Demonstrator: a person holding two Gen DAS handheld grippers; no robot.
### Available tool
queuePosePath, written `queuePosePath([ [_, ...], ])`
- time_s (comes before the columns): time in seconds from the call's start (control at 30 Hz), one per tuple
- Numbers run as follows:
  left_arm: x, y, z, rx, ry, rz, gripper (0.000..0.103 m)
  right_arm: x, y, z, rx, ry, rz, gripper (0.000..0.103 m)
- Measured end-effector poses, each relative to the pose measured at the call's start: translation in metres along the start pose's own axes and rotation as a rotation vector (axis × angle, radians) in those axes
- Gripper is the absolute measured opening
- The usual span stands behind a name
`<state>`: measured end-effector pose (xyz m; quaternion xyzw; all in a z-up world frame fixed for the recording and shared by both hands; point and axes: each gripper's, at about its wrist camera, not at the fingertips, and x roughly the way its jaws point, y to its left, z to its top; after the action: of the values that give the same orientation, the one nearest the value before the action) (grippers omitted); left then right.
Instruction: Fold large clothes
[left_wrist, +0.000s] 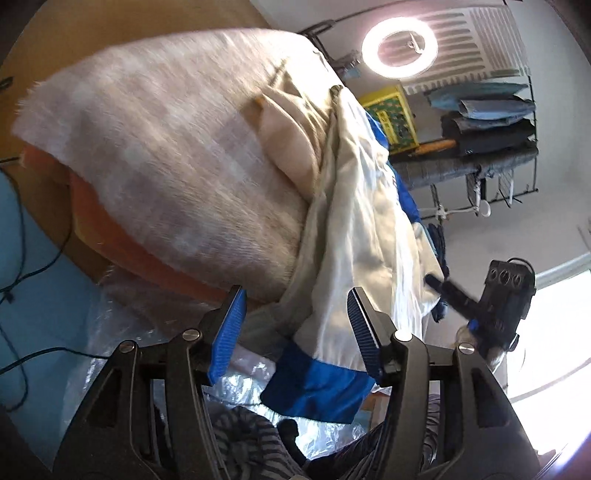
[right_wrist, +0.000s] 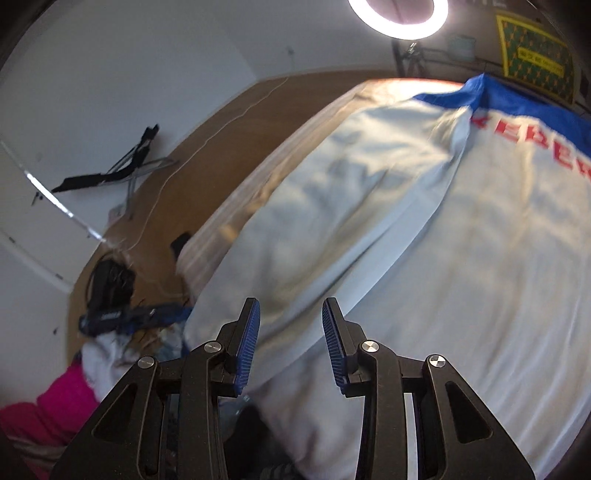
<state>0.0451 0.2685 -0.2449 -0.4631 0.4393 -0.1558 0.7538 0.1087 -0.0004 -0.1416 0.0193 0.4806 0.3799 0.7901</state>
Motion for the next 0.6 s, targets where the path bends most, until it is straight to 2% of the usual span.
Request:
queuePosePath([
  [0.17, 0.02, 0.008, -0.004, -0.02, 0.028, -0.022, 0.062, 0.028, 0.016, -0.016, -0.012, 0.053, 0.015, 0.033],
  [0.33, 0.027, 0.014, -0.005, -0.067, 0.039, -0.086, 0.064, 0.046, 0.026, -0.02, -0.017, 0.074, 0.057, 0.033],
  [0.53, 0.018, 0.008, -0.013, -0.062, 0.075, -0.148, 0.064, 0.068, 0.029, -0.023, -0.068, 0.121, -0.03, 0.033],
  [0.6, 0.013, -0.001, -0.016, -0.049, 0.079, -0.167, 0.059, 0.072, 0.028, -0.023, -0.068, 0.127, -0.042, 0.033],
])
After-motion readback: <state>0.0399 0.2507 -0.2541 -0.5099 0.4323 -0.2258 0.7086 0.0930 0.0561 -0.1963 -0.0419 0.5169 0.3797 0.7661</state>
